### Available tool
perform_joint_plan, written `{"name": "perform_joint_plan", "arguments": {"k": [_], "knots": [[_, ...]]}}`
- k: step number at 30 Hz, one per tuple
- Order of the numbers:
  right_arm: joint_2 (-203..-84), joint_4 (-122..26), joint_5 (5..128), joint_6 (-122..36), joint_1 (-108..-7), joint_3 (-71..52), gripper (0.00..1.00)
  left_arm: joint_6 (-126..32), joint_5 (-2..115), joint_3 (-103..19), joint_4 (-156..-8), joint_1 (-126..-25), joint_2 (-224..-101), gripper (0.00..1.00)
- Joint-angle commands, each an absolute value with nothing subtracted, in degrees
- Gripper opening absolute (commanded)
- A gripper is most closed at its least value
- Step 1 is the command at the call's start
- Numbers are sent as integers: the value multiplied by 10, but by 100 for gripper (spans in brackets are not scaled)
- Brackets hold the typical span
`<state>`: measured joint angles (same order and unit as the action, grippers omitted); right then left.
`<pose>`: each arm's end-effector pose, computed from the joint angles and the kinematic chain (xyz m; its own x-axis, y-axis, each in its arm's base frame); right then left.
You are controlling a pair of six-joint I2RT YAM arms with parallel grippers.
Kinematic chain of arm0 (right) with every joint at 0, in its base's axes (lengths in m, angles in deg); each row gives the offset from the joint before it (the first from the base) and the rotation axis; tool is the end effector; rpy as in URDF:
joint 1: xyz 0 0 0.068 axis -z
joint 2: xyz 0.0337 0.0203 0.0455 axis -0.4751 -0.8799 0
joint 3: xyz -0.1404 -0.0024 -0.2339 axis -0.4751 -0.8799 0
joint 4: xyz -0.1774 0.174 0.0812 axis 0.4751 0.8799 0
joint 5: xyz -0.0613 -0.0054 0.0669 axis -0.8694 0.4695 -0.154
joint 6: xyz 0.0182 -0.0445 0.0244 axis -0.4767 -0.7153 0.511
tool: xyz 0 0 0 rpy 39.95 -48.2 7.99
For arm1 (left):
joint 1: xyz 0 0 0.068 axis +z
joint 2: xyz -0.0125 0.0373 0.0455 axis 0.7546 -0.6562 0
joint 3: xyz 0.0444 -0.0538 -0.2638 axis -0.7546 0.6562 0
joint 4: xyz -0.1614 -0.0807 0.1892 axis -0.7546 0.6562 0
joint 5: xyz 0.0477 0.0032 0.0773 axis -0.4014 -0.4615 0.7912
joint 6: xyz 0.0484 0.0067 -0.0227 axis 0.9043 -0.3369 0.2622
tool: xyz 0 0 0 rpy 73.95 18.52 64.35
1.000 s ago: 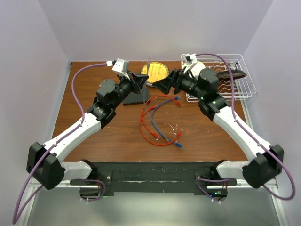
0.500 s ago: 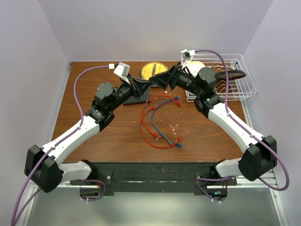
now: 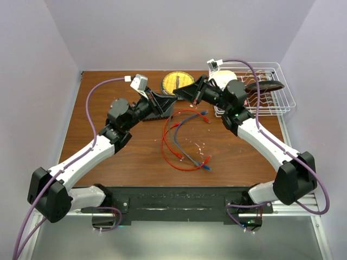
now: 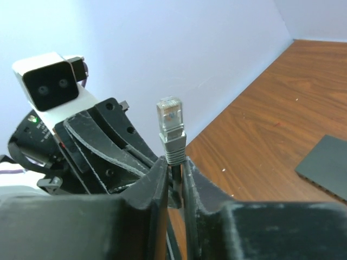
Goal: Insert the plug into the switch port
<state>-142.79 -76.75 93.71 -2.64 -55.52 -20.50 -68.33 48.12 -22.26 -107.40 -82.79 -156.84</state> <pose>0.2834 0.1682 0.3867 -0.5101 0.4148 -0.7535 -0.7314 0.2518 0.6337 0.2311 -0.1668 0.3664 -0.2830 -0.4301 -0.8573 0.7272 0.4866 -0.4842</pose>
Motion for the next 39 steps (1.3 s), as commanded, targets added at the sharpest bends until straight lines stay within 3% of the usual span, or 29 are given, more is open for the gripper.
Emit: {"name": "perform_joint_plan", "arguments": {"k": [1,3,5,6,9,16,20,24,28,32,39], "knots": [[-1423,-803,952,-16,-555,-209,0,-710,459,-216,-1119,-830,-1552,0],[-1416,-793,953,-26,-554,-209,0,-704,460,-216,-1109,-829,-1549,2],[-1404,-776,952,-52,-555,-207,0,-685,471,-224,-1090,-829,-1543,15],[-1401,-752,952,-64,-553,-205,0,-673,479,-230,-1055,-829,-1540,39],[-1384,-696,960,-118,-547,-194,0,-623,543,-264,-953,-829,-1524,70],[-1375,-636,1096,-191,-506,-173,0,-542,678,-325,-828,-829,-1464,99],[-1389,-611,1222,-211,-501,-144,0,-512,664,-335,-825,-829,-1445,100],[-1387,-606,1281,-211,-501,-132,0,-470,522,-359,-815,-829,-1457,98],[-1374,-610,1299,-212,-501,-133,0,-454,390,-355,-862,-828,-1472,88],[-1372,-612,1308,-206,-501,-132,0,-456,292,-352,-926,-829,-1489,71],[-1367,-617,1308,-204,-503,-142,0,-478,231,-340,-1009,-829,-1504,67]]}}
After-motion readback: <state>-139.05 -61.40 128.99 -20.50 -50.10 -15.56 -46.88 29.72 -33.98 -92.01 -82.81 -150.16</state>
